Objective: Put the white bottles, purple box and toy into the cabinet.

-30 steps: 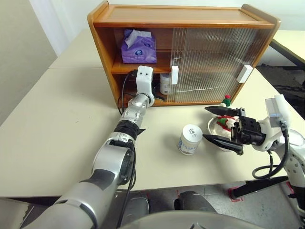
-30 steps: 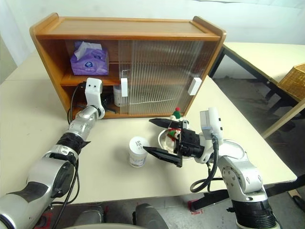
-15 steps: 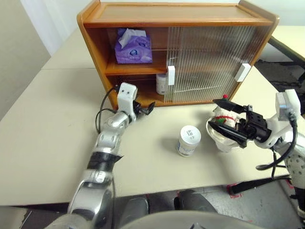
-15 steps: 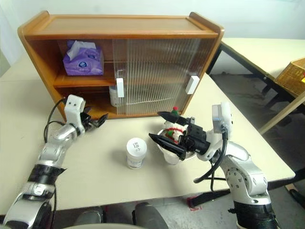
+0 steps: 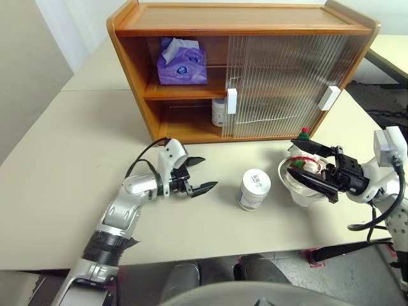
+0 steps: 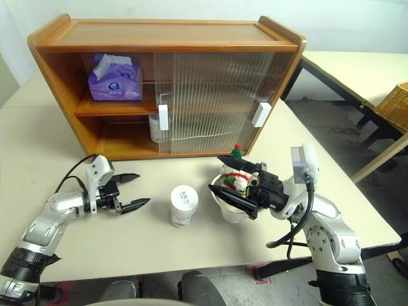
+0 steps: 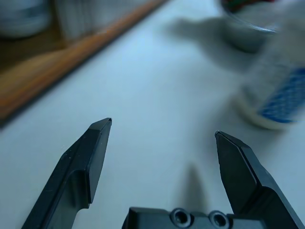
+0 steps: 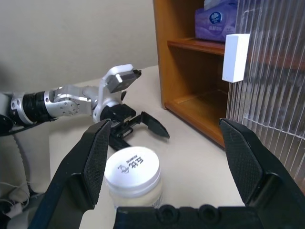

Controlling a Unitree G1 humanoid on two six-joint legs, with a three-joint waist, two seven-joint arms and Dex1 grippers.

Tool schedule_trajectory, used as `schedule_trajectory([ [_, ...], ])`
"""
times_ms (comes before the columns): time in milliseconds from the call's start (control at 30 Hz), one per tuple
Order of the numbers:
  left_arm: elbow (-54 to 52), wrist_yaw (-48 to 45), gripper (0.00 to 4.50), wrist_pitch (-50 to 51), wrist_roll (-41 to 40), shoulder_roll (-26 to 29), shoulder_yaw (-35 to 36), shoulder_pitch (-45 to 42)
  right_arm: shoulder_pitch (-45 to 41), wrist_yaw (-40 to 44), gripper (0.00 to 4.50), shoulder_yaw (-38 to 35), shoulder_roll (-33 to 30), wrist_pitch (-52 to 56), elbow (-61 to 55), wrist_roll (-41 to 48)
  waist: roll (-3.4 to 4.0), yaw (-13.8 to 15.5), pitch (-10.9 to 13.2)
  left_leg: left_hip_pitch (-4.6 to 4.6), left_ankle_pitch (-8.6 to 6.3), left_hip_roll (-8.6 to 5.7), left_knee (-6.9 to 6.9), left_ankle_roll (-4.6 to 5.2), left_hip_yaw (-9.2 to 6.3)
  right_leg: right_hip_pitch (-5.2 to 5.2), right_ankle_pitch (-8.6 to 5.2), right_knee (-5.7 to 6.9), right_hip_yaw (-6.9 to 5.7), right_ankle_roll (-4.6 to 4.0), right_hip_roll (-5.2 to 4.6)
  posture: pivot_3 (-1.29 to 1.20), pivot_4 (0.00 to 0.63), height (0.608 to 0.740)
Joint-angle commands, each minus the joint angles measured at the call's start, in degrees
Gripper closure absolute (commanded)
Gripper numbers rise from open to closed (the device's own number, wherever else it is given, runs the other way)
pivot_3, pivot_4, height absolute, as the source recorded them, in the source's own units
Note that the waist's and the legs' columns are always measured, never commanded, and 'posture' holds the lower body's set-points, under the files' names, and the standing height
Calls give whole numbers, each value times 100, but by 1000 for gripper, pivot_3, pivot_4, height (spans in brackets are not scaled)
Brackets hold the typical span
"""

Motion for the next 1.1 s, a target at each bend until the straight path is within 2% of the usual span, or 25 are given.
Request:
schedule_trajectory([
  [33,265,-384,19,-124,96,-146,-503,-265,155,142,0,-9,21,-200,75,-158,2,4,-1,1,0,0,2,0,-1,2,2,2,0,-1,0,-158,0,740],
  [300,838,-852,19,-487,225,-423,-1034,-669,274,168,0,-9,27,-319,25,-216,24,-32,-14,14,6,-9,9,-6,3,2,1,34,1,1,3,-171,3,740],
  [600,1000,-1384,19,-195,56,-574,-1246,-946,277,5,0,18,0,-206,-191,-224,36,-67,-13,11,12,8,10,-5,2,3,-7,34,4,27,0,-193,13,740],
  [800,914,-1469,19,106,-23,-616,-1276,-900,245,-127,0,22,-32,-108,-314,-213,38,-87,-13,6,12,8,8,-5,3,2,-25,34,3,53,1,-193,14,740],
  [1100,1189,-1359,19,35,119,-934,-1440,-1018,97,-324,0,35,-72,136,-501,-176,39,-88,-11,7,12,8,9,-4,1,3,-32,34,9,69,-1,-198,17,740],
])
